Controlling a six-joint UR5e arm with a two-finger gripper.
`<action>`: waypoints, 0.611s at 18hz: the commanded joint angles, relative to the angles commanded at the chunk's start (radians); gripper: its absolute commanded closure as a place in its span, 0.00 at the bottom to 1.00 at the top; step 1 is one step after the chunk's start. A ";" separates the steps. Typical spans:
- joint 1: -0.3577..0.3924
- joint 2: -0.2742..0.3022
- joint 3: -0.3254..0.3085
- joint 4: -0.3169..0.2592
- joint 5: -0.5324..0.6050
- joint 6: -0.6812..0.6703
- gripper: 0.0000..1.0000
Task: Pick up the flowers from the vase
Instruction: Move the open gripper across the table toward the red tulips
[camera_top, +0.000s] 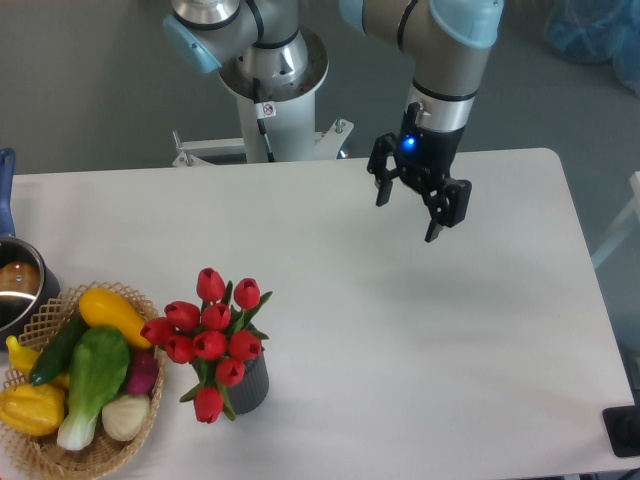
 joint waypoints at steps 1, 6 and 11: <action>0.000 -0.006 0.000 0.000 0.000 -0.015 0.00; -0.040 -0.041 0.002 0.047 -0.177 -0.113 0.00; -0.055 -0.110 0.012 0.097 -0.394 -0.146 0.00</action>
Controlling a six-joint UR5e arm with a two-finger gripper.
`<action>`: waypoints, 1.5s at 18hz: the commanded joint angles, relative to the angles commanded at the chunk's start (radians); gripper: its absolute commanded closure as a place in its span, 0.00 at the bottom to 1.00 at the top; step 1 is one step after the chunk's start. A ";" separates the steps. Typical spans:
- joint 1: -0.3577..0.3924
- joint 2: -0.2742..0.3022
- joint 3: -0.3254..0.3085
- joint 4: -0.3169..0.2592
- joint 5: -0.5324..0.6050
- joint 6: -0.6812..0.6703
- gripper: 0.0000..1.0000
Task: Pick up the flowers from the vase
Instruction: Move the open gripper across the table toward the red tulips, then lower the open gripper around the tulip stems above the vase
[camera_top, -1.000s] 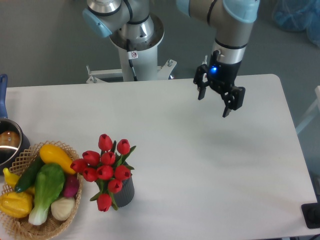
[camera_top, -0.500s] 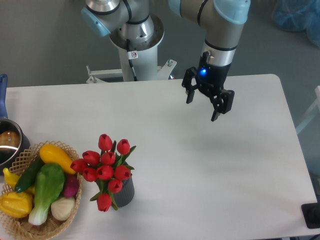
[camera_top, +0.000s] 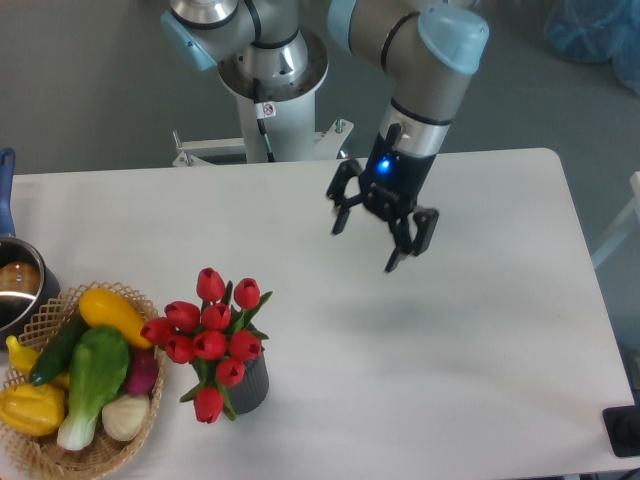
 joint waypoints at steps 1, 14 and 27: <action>-0.012 -0.012 0.000 0.002 -0.002 0.000 0.00; -0.058 -0.100 0.075 0.064 -0.140 -0.150 0.00; -0.080 -0.173 0.069 0.117 -0.322 -0.159 0.00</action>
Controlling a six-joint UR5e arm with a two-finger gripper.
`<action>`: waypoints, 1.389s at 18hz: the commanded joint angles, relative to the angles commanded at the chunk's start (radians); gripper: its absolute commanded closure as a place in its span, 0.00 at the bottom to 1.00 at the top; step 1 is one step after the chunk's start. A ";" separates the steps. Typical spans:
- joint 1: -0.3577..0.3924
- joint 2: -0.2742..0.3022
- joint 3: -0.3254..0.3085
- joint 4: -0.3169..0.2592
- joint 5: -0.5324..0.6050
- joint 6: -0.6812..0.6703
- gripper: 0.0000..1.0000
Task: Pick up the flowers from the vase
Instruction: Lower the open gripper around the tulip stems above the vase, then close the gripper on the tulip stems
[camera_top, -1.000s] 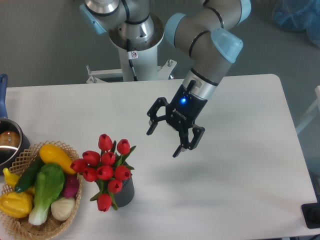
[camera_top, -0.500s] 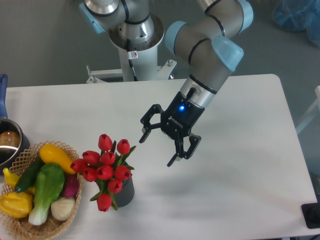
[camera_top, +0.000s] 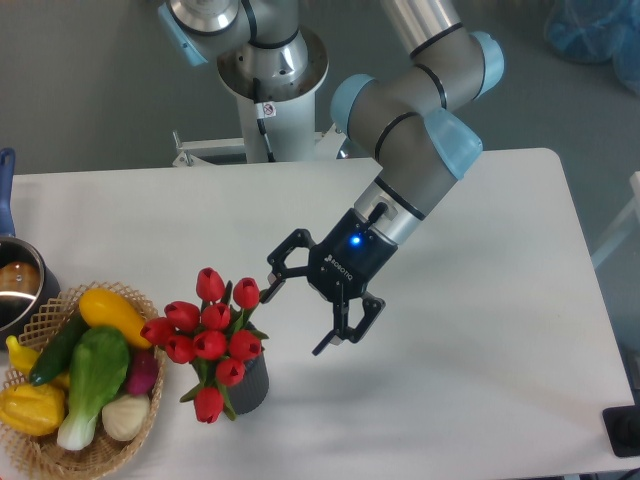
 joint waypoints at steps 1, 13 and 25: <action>-0.002 0.002 -0.003 0.000 -0.009 -0.008 0.00; -0.020 0.009 -0.037 0.002 -0.060 -0.006 0.00; -0.061 -0.037 -0.031 0.002 -0.115 -0.002 0.12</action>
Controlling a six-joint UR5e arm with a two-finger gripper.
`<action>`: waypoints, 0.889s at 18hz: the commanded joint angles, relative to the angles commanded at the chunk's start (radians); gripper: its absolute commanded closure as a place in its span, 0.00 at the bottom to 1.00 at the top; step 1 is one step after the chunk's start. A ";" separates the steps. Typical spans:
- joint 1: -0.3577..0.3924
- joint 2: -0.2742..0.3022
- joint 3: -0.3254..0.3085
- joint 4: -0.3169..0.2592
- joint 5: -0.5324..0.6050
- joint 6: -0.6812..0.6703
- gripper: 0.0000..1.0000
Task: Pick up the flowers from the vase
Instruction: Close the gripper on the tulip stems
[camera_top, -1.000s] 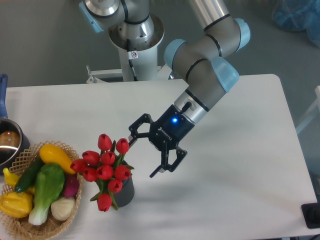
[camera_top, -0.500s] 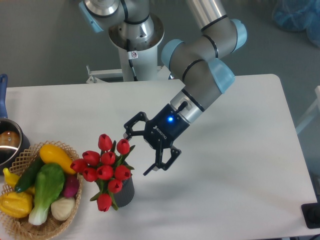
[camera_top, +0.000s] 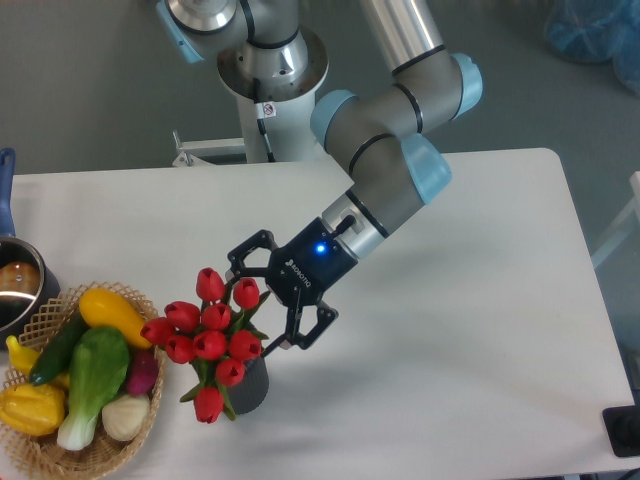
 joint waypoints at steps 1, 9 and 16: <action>0.000 -0.002 0.000 0.000 -0.011 0.000 0.23; 0.000 -0.009 0.003 0.000 -0.028 0.002 0.68; 0.002 -0.008 0.020 0.000 -0.028 -0.006 0.88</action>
